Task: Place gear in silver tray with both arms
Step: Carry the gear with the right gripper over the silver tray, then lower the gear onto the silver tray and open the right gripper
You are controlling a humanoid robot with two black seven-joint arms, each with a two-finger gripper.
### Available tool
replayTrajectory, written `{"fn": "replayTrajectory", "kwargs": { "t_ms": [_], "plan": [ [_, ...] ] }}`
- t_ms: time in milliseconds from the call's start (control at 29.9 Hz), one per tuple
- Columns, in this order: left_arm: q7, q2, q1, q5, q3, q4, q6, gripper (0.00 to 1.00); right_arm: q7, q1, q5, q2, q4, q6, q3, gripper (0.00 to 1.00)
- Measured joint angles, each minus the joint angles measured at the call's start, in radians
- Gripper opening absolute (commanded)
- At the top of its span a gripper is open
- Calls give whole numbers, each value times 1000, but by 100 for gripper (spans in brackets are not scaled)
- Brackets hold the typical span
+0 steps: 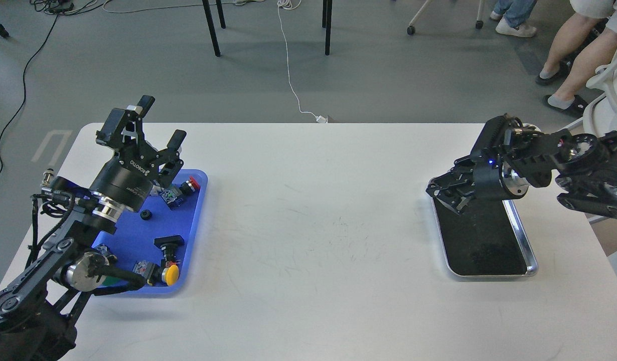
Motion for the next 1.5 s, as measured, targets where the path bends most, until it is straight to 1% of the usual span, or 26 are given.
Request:
{"fn": "replayTrajectory", "kwargs": {
  "t_ms": [100,234,401,668,869,1069,1169,1203,1269,1370,1470,1503],
  "plan": [
    [0,-1,0,1,1,-5,-2,98,0,-13,-13,-37,-11,2,-15,21],
    [1,-4,1,3,1,-14,-6,98,0,-45,-15,-50,-55,3,-36,21],
    [2,-7,1,4,1,-15,-7,98,0,-88,-9,-34,-97,3,-32,23],
    [2,-16,1,6,1,-15,-14,98,0,-158,3,31,-187,3,-18,24],
    [2,-20,1,6,2,-15,-14,98,0,-169,9,46,-201,3,-17,29],
    [2,-27,1,7,3,-15,-14,98,0,-185,10,48,-210,4,-17,30],
    [2,-30,1,7,3,-15,-14,98,0,-195,11,51,-215,3,-17,37],
    [2,-30,1,7,3,-15,-14,98,0,-197,11,51,-216,3,-16,41],
    [2,-30,1,7,3,-15,-14,98,0,-198,13,52,-216,3,-15,56],
    [2,-30,1,7,3,-15,-14,98,0,-196,25,48,-210,1,2,69],
    [2,-30,1,7,3,-15,-14,98,0,-185,35,35,-193,1,36,87],
    [2,-30,1,7,3,-15,-14,98,0,-179,36,27,-184,1,48,91]
  ]
}}
